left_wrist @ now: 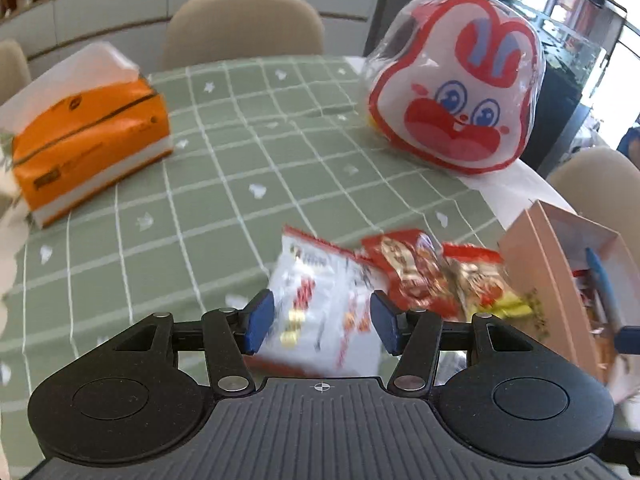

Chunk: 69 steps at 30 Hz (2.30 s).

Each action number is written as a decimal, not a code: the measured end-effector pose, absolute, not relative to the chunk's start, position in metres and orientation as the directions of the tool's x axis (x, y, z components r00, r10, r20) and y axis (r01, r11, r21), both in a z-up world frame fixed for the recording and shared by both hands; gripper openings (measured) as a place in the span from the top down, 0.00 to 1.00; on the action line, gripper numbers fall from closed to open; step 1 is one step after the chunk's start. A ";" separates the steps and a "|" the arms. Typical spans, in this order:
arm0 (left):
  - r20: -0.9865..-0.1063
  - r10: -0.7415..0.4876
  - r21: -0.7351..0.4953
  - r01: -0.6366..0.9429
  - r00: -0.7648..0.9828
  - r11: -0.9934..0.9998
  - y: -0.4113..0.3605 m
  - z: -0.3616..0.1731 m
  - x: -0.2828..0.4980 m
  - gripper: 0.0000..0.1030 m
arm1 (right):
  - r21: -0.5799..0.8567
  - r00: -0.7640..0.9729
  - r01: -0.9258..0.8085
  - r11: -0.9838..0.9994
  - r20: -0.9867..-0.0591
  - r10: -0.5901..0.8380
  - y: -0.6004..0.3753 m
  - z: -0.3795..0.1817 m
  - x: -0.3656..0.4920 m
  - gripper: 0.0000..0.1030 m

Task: Organize snacks
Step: 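Grasp the white snack bag with the right tool, then carry the white bag and set it on the table, opening the right tool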

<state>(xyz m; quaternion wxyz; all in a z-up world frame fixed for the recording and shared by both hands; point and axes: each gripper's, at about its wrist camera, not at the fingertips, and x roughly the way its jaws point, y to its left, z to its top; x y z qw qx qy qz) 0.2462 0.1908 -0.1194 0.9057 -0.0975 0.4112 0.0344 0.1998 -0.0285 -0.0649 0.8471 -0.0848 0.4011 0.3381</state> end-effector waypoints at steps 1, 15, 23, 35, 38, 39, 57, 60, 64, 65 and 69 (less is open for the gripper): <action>-0.744 -0.016 -0.128 -0.119 0.668 0.985 0.188 -0.121 0.248 0.43 | 0.117 0.450 -0.644 0.756 -0.741 0.498 -0.027 -0.066 0.201 0.23; -0.735 -0.023 -0.066 -0.038 0.677 0.997 0.199 -0.121 0.196 0.42 | 0.221 0.369 -0.527 0.821 -0.810 0.455 0.055 -0.086 0.326 0.23; -0.713 -0.046 -0.305 -0.251 0.699 0.919 0.240 -0.112 0.128 0.44 | 0.342 0.290 -0.348 0.873 -0.846 0.447 0.094 -0.107 0.300 0.23; -0.730 -0.019 -0.341 -0.340 0.683 0.876 0.242 -0.113 0.066 0.44 | 0.194 0.381 -0.271 0.943 -0.878 0.290 0.144 -0.131 0.285 0.16; -0.721 -0.019 -0.357 -0.349 0.692 0.866 0.241 -0.112 0.047 0.44 | 0.152 0.398 -0.324 0.934 -0.873 0.280 0.145 -0.130 0.279 0.25; -0.720 -0.016 -0.363 -0.356 0.694 0.861 0.242 -0.112 0.042 0.44 | 0.149 0.395 -0.345 0.927 -0.873 0.288 0.145 -0.129 0.276 0.25; -0.747 -0.034 -0.415 -0.427 0.664 0.803 0.224 -0.122 0.011 0.44 | 0.240 0.241 -0.644 0.727 -0.838 0.490 0.032 -0.089 0.121 0.26; -0.746 -0.054 -0.418 -0.404 0.664 0.814 0.209 -0.120 0.015 0.44 | 0.191 0.249 -0.665 0.722 -0.855 0.456 0.002 -0.101 0.095 0.26; -0.741 -0.084 -0.422 -0.365 0.666 0.830 0.185 -0.117 0.023 0.44 | 0.042 0.354 -0.665 0.746 -0.861 0.364 -0.033 -0.118 0.070 0.26; -0.741 -0.093 -0.422 -0.355 0.665 0.834 0.179 -0.117 0.025 0.44 | 0.025 0.368 -0.653 0.757 -0.864 0.345 -0.042 -0.124 0.067 0.26; -0.747 -0.133 -0.420 -0.307 0.651 0.854 0.156 -0.119 0.036 0.44 | 0.041 0.379 -0.590 0.806 -0.868 0.321 -0.073 -0.139 0.064 0.26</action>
